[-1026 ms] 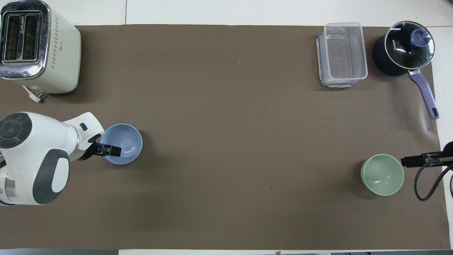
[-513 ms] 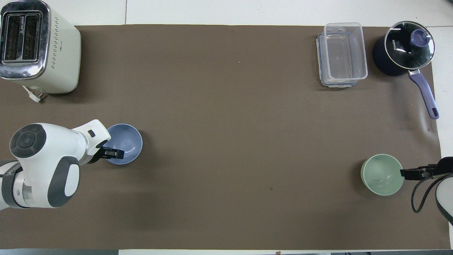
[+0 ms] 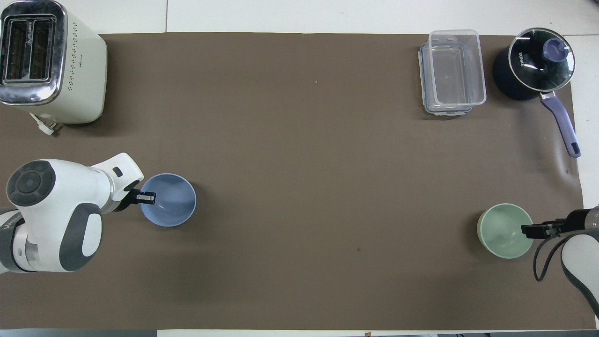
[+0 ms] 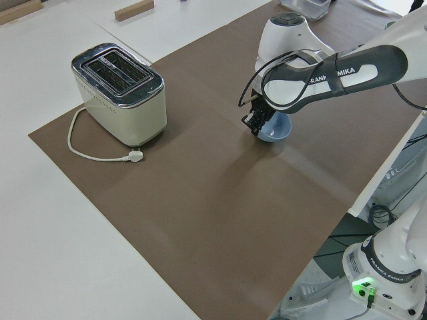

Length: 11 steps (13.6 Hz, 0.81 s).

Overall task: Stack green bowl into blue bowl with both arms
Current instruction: 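Slide the blue bowl to center while the right gripper grasps the green bowl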

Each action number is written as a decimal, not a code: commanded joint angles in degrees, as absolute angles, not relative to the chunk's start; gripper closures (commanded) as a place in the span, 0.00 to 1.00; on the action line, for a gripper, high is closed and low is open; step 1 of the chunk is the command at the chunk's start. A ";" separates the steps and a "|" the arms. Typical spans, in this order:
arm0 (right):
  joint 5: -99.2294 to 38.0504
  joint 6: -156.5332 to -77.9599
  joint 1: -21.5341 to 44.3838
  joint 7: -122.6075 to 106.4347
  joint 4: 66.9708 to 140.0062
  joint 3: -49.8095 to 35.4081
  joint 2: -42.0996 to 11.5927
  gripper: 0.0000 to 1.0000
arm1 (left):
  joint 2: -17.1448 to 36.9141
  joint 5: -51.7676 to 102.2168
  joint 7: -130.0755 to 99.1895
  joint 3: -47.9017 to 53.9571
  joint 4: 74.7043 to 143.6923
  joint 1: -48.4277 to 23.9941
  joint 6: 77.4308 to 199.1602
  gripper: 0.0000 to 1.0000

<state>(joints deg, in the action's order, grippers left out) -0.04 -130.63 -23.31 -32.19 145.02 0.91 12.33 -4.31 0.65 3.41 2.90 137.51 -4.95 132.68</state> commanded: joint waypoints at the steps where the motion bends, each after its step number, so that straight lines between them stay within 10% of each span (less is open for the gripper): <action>1: -0.70 -133.15 -24.52 -32.70 147.47 0.53 11.70 0.13 | -0.10 -0.62 0.20 2.55 129.06 -5.53 125.63 1.00; 5: -0.70 -135.26 -24.61 -32.17 149.50 0.53 12.13 0.22 | 4.48 4.89 -11.03 2.81 114.98 -10.79 111.47 1.00; 7: -0.79 -135.53 -24.61 -32.17 149.59 0.53 12.22 1.00 | 4.57 7.82 -23.49 2.81 114.61 -17.28 112.14 1.00; 11: -0.70 -134.56 -26.01 -32.25 149.33 0.53 12.22 1.00 | 3.69 15.80 -36.10 2.90 117.41 -27.49 116.44 1.00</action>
<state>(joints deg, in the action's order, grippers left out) -0.09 -134.09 -23.96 -32.01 148.55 0.92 11.46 3.97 11.88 -32.87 3.93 116.00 -24.36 114.15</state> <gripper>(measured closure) 0.784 0.947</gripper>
